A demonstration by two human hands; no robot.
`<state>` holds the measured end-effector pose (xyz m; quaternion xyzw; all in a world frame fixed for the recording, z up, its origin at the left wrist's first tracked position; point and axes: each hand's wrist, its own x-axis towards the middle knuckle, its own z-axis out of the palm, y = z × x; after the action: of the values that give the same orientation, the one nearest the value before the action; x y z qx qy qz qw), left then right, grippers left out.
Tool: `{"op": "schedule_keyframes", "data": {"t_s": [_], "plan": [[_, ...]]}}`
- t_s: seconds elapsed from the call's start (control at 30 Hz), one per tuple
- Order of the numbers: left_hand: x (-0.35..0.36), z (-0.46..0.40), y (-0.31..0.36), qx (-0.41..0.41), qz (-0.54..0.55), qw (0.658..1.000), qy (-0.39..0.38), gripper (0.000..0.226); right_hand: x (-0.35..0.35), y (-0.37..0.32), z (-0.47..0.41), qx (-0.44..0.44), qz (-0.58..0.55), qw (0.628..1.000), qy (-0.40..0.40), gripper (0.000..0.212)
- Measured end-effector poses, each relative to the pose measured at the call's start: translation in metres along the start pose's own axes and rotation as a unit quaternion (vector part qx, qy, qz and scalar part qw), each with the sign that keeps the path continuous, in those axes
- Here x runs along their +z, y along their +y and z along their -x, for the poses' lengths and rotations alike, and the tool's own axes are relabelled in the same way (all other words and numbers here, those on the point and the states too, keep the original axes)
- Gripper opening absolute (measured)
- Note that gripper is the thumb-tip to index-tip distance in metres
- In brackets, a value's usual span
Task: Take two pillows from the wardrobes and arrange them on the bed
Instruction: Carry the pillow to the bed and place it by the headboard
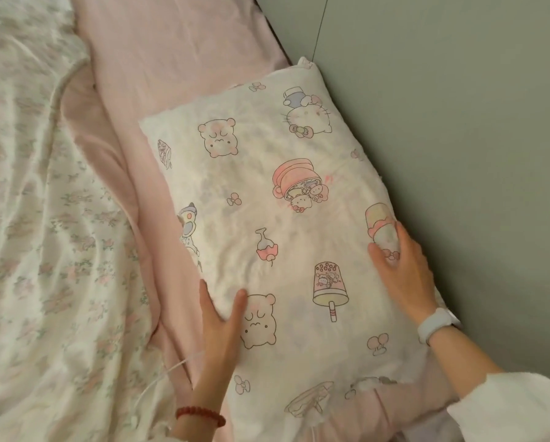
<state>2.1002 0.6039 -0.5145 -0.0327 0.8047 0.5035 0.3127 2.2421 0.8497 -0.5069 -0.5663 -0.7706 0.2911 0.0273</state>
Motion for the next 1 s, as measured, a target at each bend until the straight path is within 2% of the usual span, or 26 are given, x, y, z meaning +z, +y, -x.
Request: {"op": "schedule_keyframes", "data": {"t_s": [0.1, 0.17, 0.3, 0.47, 0.53, 0.6, 0.67, 0.77, 0.9, 1.0], "plan": [[0.005, 0.007, 0.004, -0.01, -0.012, 1.0, -0.007, 0.078, -0.012, 0.017, 0.01, 0.101, -0.028, 0.992, -0.066, 0.07], [0.008, 0.009, 0.009, -0.012, -0.017, 1.0, -0.012, 0.078, -0.02, 0.01, 0.009, 0.096, -0.033, 0.994, -0.045, 0.06], [0.015, 0.02, 0.01, -0.004, -0.006, 0.999, -0.037, 0.065, -0.039, 0.008, 0.006, 0.068, 0.002, 0.996, 0.056, 0.049], [0.022, 0.014, 0.002, -0.044, -0.045, 0.996, -0.066, 0.08, -0.022, 0.023, 0.037, 0.034, 0.141, 0.989, 0.041, 0.044], [0.019, 0.01, 0.004, -0.064, -0.099, 0.99, -0.081, 0.089, -0.015, 0.022, 0.048, 0.027, 0.148, 0.987, 0.059, 0.044], [0.012, 0.011, 0.01, -0.075, -0.158, 0.981, -0.084, 0.092, -0.019, 0.018, 0.054, 0.045, 0.141, 0.988, 0.042, 0.045], [0.003, 0.016, 0.02, -0.055, -0.23, 0.969, -0.067, 0.088, -0.027, 0.008, 0.062, 0.05, 0.136, 0.989, 0.018, 0.047], [-0.021, 0.03, 0.04, 0.016, -0.295, 0.954, -0.048, 0.079, -0.033, -0.022, 0.087, 0.008, 0.111, 0.994, -0.016, 0.048], [-0.087, 0.056, 0.064, 0.112, -0.284, 0.952, -0.036, 0.062, -0.026, -0.086, 0.146, -0.065, -0.002, 0.996, -0.057, 0.042], [-0.16, 0.087, 0.07, 0.162, -0.277, 0.947, 0.011, 0.053, -0.011, -0.144, 0.212, -0.121, -0.097, 0.984, -0.086, 0.034]]}}
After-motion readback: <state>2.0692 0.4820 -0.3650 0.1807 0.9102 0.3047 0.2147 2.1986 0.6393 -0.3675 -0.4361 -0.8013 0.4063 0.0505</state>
